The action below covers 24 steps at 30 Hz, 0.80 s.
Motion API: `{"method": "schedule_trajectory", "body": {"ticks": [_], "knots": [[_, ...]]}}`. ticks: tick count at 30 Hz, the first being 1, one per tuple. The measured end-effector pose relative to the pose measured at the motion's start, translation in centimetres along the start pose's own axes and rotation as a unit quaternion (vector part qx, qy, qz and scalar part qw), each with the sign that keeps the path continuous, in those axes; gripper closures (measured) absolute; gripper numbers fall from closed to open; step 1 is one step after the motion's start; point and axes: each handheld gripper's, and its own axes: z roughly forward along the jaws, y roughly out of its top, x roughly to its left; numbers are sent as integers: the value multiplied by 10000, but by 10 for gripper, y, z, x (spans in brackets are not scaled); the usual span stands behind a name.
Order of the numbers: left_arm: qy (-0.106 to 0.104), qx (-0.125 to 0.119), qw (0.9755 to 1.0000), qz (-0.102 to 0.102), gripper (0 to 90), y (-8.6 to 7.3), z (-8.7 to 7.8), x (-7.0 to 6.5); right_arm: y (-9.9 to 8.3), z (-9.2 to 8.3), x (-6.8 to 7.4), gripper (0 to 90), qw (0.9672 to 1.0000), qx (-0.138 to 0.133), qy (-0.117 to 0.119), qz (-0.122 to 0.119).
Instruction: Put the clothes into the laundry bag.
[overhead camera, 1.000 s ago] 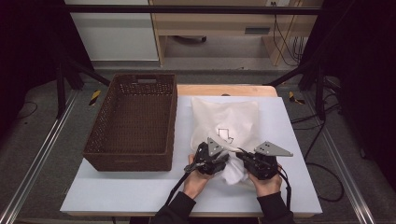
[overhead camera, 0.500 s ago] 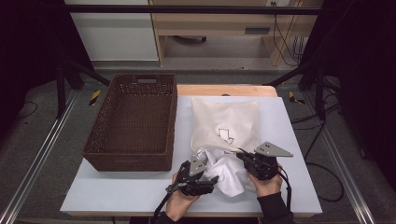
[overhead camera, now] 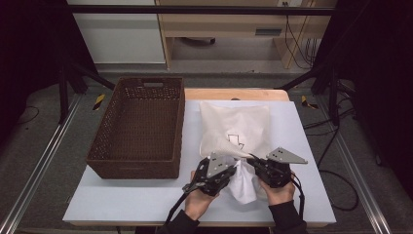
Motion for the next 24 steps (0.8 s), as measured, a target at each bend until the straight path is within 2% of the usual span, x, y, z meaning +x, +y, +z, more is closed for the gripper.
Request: {"method": "schedule_trajectory", "body": {"ticks": [3, 5, 8, 10, 11, 13, 15, 16, 18, 19, 22, 24], "knots": [[224, 219, 9993, 205, 873, -1, 28, -4, 0, 0, 0, 873, 10000, -11, -9, 13], [366, 389, 9983, 249, 870, -4, 44, -2, 0, 0, 0, 873, 10000, -7, -13, 1], [443, 564, 9973, 165, 868, -8, 59, 5, -1, 0, -2, 873, 10000, -13, -6, 58], [441, 605, 9969, 224, 861, -8, 60, 6, -1, 0, -3, 873, 10000, 0, -3, 66], [459, 611, 9968, 236, 848, -7, 58, 5, -1, 0, -3, 872, 10000, 3, -4, 51], [385, 502, 9979, 149, 759, -6, 49, 3, -2, 1, -2, 872, 10000, 8, -5, 38], [285, 303, 9991, 96, 601, -5, 32, 1, -2, 0, -2, 871, 10000, 11, -16, 41], [306, 211, 9993, 97, 546, -5, 24, 0, -3, 0, -3, 871, 10000, 8, -15, 41], [521, -107, 9984, 196, 475, -5, -6, 3, -3, -1, -3, 871, 10000, 7, -9, 53], [617, -195, 9977, 185, 435, -6, -16, 6, -3, -1, -3, 871, 10000, 9, -24, 27], [846, -354, 9957, 88, 395, -8, -34, 21, -3, 0, -2, 870, 10000, 22, -36, 27], [929, -256, 9953, -80, 369, -11, -38, 33, -3, 1, -2, 870, 10000, 35, -40, 12]]}}
